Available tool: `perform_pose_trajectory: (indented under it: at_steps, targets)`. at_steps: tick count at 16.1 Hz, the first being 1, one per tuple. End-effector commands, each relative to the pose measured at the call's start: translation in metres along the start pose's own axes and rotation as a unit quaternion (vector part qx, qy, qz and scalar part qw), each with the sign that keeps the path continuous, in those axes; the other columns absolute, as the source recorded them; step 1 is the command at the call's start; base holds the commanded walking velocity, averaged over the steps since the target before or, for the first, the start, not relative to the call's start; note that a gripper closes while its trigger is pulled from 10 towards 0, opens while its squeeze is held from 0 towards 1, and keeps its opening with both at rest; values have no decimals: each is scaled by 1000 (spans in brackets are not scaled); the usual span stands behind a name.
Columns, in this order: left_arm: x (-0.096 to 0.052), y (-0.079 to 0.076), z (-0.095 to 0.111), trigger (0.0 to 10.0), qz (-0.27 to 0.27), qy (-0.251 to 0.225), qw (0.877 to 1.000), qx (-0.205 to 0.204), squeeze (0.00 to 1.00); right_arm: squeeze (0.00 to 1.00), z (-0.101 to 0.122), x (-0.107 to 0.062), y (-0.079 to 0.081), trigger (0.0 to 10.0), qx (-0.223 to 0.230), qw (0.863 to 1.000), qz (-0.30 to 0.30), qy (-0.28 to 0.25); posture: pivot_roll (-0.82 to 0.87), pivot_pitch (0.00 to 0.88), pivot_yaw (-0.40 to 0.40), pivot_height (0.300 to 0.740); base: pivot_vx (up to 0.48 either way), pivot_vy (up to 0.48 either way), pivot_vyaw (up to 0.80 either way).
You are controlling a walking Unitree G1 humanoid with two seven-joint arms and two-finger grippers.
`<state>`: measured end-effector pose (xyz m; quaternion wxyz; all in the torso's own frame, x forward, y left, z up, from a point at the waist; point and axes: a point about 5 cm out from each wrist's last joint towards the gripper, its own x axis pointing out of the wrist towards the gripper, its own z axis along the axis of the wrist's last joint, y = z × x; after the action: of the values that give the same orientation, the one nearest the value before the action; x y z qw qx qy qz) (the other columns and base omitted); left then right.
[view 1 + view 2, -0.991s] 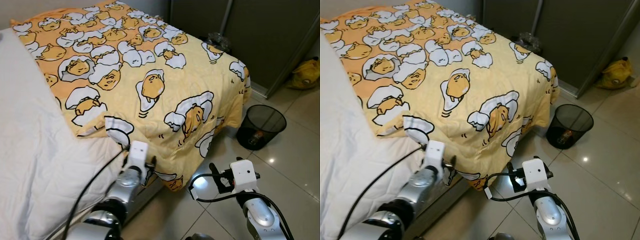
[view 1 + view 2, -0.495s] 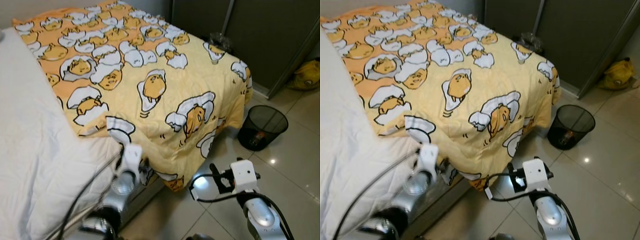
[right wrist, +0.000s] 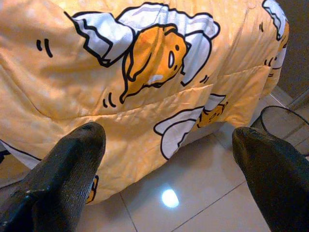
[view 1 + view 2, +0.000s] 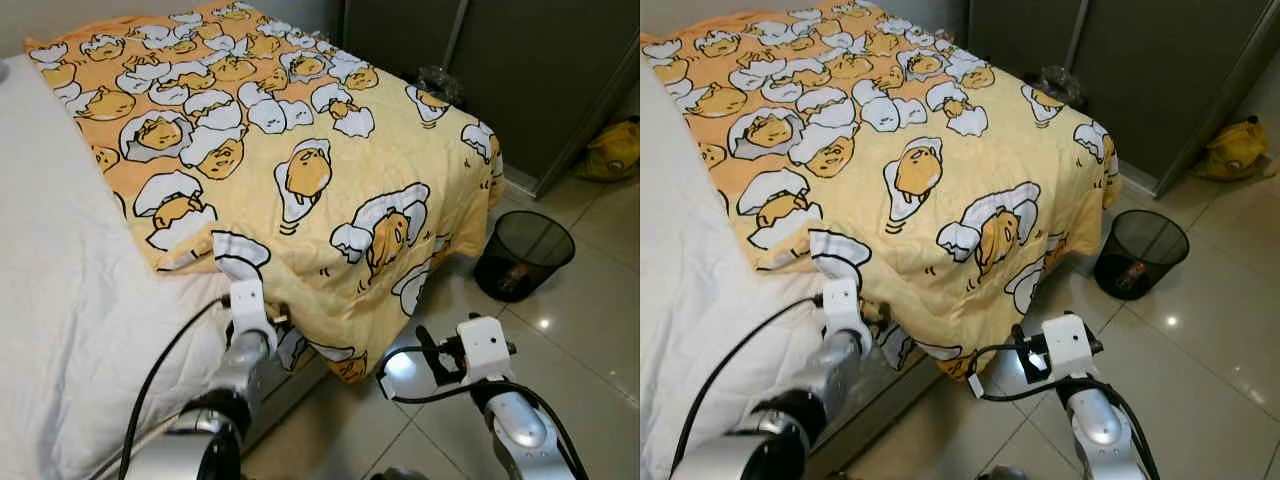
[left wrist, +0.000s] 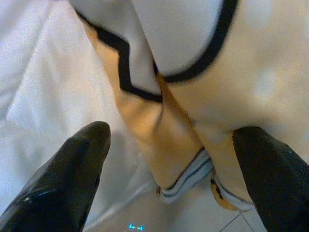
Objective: Clean up the room
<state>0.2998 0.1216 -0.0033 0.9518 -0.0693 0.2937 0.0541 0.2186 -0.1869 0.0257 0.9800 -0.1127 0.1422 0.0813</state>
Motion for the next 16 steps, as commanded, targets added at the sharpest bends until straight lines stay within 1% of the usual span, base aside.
perform_pose_trajectory:
  at_steps: [1, 5, 6, 7, 8, 9, 11, 13, 14, 15, 16]
  targets:
    - [1, 4, 0, 10000, 15, 13, 1000, -6, 0, 0, 1, 1, -2, 10000, -4, 1000, 4, -2, -240, 24, -13, 735, 0, 0, 0]
    - [2, 6, -1, 10000, 21, 28, 999, -5, 0, 0, 1, 0, -2, 10000, -6, 1000, 6, 0, -260, 26, -14, 735, 0, 0, 0]
    - [2, 4, -1, 8941, 17, 30, 999, 7, 0, 0, 0, -1, -2, 10000, -6, 1000, 6, 0, -266, 27, -11, 735, 0, 0, 0]
    - [2, 1, -3, 5843, 12, 36, 999, 25, 0, 0, 0, -1, -1, 10000, -5, 1000, 6, 1, -274, 29, -11, 735, 0, 0, 0]
    - [2, 1, -4, 5843, 11, 37, 999, 25, 0, 0, 0, -2, -1, 10000, -5, 1000, 6, 1, -276, 30, -11, 735, 0, 0, 0]
    - [2, 0, -2, 0, 7, 33, 999, 33, 0, 0, 0, -2, -1, 10000, -5, 1000, 6, 2, -283, 34, -12, 735, 0, 0, 0]
    - [3, -7, 5, 0, -11, 18, 999, 46, 0, 0, 2, -4, -1, 10000, -4, 1000, 5, -1, -291, 43, -14, 735, 0, 0, 0]
    - [4, -14, 17, 0, -35, -17, 996, 86, 0, 0, 8, -4, 2, 10000, -3, 1000, 7, -14, -290, 45, -3, 735, 0, 0, 0]
    - [3, -11, 21, 0, -53, -50, 990, 122, 0, 0, 15, -4, 4, 10000, 4, 1000, 4, -29, -273, 43, 19, 735, 0, 0, 0]
    - [1, -8, 20, 0, -66, -71, 985, 145, 0, 0, 19, -5, 6, 10000, 11, 999, 1, -37, -268, 41, 26, 735, 0, 0, 0]
    - [-3, 6, 11, 0, -74, -87, 984, 139, 0, 0, 21, -7, 9, 10000, 16, 999, 3, -43, -252, 32, 42, 735, 0, 0, 0]
